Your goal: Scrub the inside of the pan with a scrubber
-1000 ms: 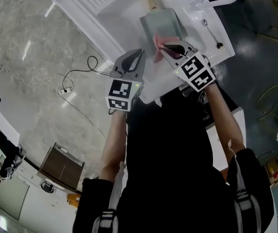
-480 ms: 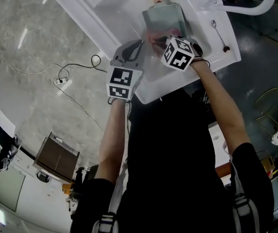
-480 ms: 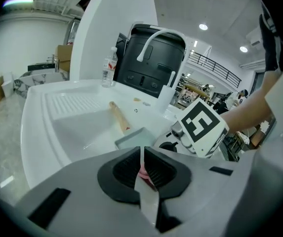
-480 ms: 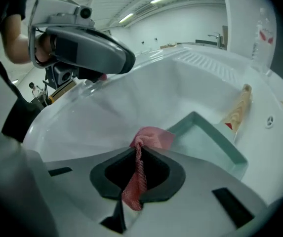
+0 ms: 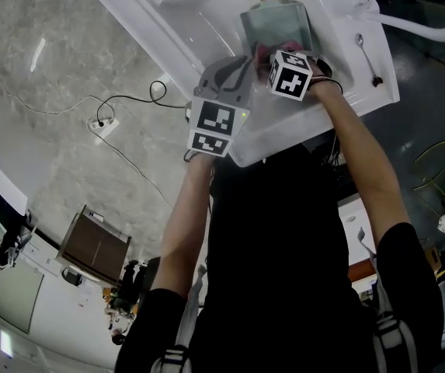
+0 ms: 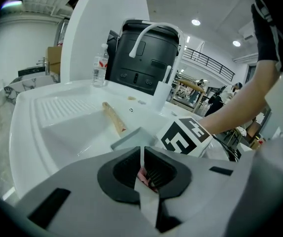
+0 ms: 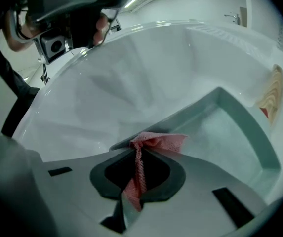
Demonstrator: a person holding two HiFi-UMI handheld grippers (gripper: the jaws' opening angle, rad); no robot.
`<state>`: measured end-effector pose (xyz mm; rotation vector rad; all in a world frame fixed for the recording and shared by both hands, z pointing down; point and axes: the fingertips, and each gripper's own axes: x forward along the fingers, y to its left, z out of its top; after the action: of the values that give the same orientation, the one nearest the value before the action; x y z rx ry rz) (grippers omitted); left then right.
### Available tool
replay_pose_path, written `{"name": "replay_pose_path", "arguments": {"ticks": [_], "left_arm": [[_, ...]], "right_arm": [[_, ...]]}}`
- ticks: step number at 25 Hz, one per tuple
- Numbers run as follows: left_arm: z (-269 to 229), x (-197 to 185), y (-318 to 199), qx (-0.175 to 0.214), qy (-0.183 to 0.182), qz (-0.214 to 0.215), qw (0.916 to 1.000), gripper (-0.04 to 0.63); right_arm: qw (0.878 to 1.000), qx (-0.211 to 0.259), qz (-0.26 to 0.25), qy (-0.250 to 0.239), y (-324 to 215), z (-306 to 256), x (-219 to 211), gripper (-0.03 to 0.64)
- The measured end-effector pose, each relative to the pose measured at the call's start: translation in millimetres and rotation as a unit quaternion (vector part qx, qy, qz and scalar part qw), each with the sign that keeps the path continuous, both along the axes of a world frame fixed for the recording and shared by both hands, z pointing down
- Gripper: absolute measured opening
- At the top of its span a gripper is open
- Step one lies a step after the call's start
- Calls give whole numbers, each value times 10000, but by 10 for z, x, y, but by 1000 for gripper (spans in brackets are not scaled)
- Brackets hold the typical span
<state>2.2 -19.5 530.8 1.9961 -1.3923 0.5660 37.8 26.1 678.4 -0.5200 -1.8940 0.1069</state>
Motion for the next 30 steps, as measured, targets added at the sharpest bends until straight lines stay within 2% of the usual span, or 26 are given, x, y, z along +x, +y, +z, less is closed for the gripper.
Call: {"name": "replay_pose_path", "arguments": {"ticks": [7,11,15,21,30], "left_arm": [[20,54,11,-89,8,200,9998,49],[56,58,1,-188,11,205,9996,49],[48,45,-7,-268,168,151,9994,49],[25,8,-36,-285,391,52,9988,49],[-12,-29,-45,-279,606,-20,9978,49]], "right_arm": [[9999,-119,37,5,16,67,17,48],[9999,43,96,-39,-21,83,-53,48],[9994,121,288,-143,-52,68,-187,48],[9992,250,224,-206,-120,73,-332,48],[9963,513,538,-432,-490,8,-568,48]]}}
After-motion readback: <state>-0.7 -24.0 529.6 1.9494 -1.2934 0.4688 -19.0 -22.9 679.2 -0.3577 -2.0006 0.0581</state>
